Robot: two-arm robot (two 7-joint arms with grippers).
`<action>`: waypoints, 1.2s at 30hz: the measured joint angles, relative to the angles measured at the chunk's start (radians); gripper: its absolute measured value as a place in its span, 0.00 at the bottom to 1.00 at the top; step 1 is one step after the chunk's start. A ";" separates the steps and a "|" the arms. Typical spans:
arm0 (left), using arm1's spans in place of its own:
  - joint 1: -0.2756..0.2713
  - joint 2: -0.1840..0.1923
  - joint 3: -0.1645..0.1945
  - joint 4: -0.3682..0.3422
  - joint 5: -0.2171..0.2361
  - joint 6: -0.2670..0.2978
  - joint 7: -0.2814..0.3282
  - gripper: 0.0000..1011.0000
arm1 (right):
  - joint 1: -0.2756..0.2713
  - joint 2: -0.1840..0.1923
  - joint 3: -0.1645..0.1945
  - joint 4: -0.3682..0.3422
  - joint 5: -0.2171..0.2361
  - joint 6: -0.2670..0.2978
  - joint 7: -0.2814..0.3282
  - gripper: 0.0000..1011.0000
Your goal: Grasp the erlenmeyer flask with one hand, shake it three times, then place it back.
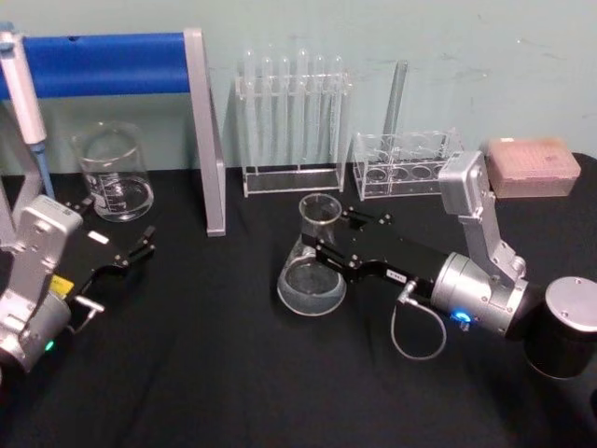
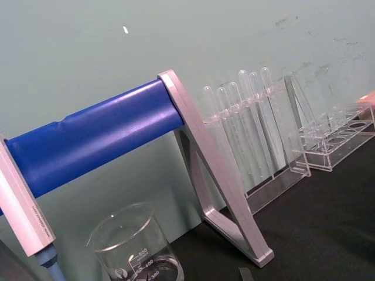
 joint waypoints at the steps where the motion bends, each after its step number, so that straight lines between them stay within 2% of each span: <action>1: 0.000 0.000 0.000 0.000 0.000 0.000 0.000 0.99 | 0.001 0.000 -0.002 0.002 -0.001 -0.001 0.002 0.45; 15: 0.000 0.000 0.000 0.000 0.000 0.000 0.000 0.99 | 0.012 -0.006 -0.021 0.034 -0.011 -0.018 0.019 0.45; 36: 0.000 0.000 0.000 0.000 0.000 0.000 0.000 0.99 | 0.010 -0.006 -0.030 0.041 -0.019 -0.021 0.023 0.45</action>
